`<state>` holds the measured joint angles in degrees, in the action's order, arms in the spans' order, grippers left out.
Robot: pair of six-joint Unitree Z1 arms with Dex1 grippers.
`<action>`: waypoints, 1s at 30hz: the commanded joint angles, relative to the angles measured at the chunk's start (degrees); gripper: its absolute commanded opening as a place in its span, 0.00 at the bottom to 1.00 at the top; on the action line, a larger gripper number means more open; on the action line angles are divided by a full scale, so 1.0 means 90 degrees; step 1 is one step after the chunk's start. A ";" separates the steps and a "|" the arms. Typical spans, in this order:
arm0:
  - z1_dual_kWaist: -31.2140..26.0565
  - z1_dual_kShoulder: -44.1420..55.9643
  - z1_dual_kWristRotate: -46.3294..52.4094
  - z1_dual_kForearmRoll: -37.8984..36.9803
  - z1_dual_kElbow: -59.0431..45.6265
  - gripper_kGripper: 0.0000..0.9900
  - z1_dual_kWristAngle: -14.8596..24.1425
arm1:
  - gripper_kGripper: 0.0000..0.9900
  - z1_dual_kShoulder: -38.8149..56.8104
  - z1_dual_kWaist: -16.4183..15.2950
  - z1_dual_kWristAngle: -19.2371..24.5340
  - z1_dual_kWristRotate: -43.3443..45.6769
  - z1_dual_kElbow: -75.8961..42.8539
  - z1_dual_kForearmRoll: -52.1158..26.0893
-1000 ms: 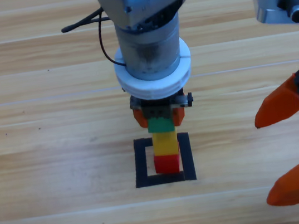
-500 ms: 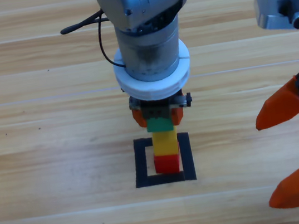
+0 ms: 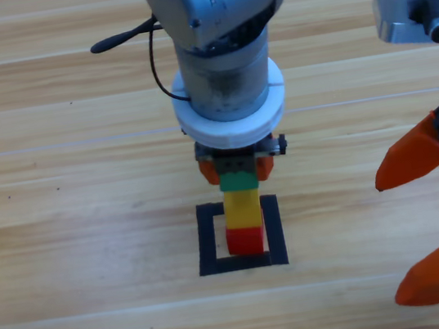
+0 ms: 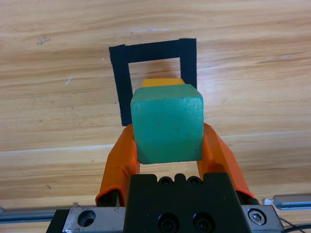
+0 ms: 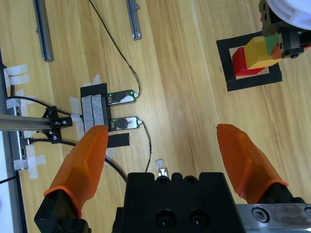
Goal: Stack the blocks in the rectangular block: red at the bottom, yellow in the middle, green on top
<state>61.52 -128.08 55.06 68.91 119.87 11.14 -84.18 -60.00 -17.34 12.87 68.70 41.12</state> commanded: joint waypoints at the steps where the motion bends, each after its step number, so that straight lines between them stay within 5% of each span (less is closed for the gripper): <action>1: 0.0216 0.0179 0.0122 -0.0137 -0.0203 0.04 0.0129 | 1.00 0.0018 -0.0199 0.0013 0.0025 -0.0202 -0.0116; 14: 0.0225 0.0794 0.0239 -0.0928 -0.1355 0.04 0.0149 | 1.00 0.0018 -0.0199 0.0013 0.0025 -0.0202 -0.0116; 30: 0.0235 0.0413 -0.0005 -0.0928 -0.1141 0.04 0.0061 | 1.00 0.0028 -0.0199 -0.0007 0.0035 -0.0211 -0.0116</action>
<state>62.23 -121.24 55.75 60.99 108.95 11.82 -84.19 -60.00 -17.35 12.92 68.58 41.05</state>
